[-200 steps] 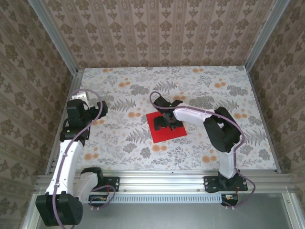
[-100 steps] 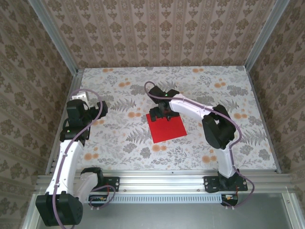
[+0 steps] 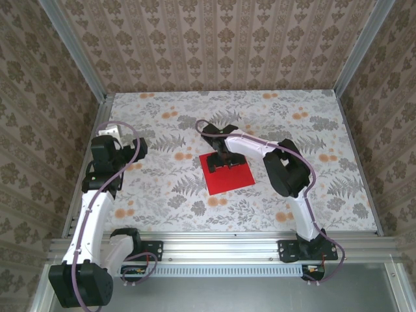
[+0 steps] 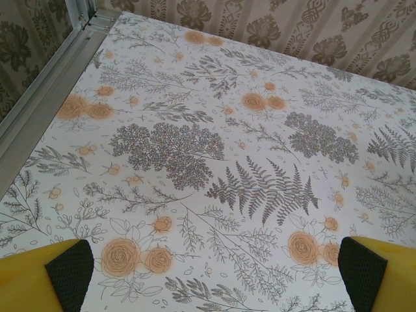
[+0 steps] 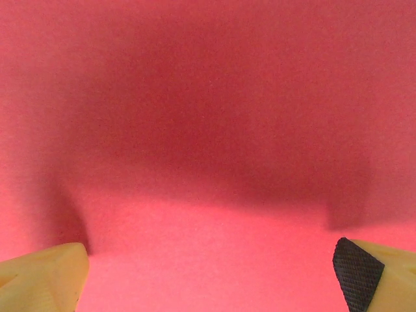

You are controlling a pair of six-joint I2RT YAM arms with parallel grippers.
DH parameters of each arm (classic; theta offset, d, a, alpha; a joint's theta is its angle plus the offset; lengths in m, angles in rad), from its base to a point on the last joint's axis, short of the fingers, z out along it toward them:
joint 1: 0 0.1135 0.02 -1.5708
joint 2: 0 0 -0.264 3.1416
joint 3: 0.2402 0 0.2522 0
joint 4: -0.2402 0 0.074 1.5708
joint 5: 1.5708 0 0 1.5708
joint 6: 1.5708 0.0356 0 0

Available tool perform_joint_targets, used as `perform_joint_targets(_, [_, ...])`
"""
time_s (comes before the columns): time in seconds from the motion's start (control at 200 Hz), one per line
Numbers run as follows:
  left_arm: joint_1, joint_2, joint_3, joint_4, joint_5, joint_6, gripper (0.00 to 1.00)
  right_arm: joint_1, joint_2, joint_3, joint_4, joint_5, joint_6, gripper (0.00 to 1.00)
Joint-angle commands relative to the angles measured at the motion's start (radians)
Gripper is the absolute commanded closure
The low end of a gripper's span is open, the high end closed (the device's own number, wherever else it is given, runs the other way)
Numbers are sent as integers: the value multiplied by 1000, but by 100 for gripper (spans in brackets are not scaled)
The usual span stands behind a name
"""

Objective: Fold a paper plane with a square sheet of paper (pick it up from the middle)
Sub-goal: Fold the square sheet of paper in half at the center of the table.

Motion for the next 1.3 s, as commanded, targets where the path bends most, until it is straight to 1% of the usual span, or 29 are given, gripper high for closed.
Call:
perform_joint_targets(0.0, [0, 5, -8, 8, 17, -23, 0, -6, 39, 18, -48, -19, -4, 0])
perform_joint_targets(0.13, [1, 11, -8, 8, 24, -29, 0, -10, 72, -2, -45, -35, 8, 0])
perform_joint_targets(0.24, [-1, 26, 14, -27, 59, -56, 0, -17, 84, -37, -32, -54, 20, 0])
perform_joint_targets(0.45, [-25, 83, -21, -63, 177, -163, 0, -30, 88, -95, 9, -84, 34, 9])
perform_joint_targets(0.555, [-74, 133, -50, -49, 204, -218, 0, -35, 84, -109, 24, -93, 37, 14])
perform_joint_targets(0.715, [-171, 233, -59, -38, 198, -293, 0, -46, 66, -133, 52, -94, 53, 22])
perform_joint_targets(0.885, [-256, 305, -91, 53, 214, -388, 0, -51, 44, -136, 68, -96, 65, 27])
perform_joint_targets(1.005, [-301, 350, -104, 115, 228, -454, 2, -57, -3, -149, 109, -130, 79, 34])
perform_joint_targets(1.06, [-314, 367, -114, 149, 241, -483, 4, -64, -37, -167, 146, -171, 86, 38])
perform_joint_targets(1.075, [-317, 371, -117, 159, 245, -492, 5, -67, -47, -175, 156, -185, 89, 41])
perform_joint_targets(1.11, [-320, 381, -126, 188, 258, -511, 11, -76, -69, -189, 181, -219, 100, 47])
perform_joint_targets(1.175, [-325, 400, -132, 230, 280, -538, 20, -94, -109, -220, 234, -291, 116, 54])
perform_joint_targets(1.295, [-333, 439, -128, 295, 319, -572, 28, -124, -185, -280, 340, -428, 144, 68])
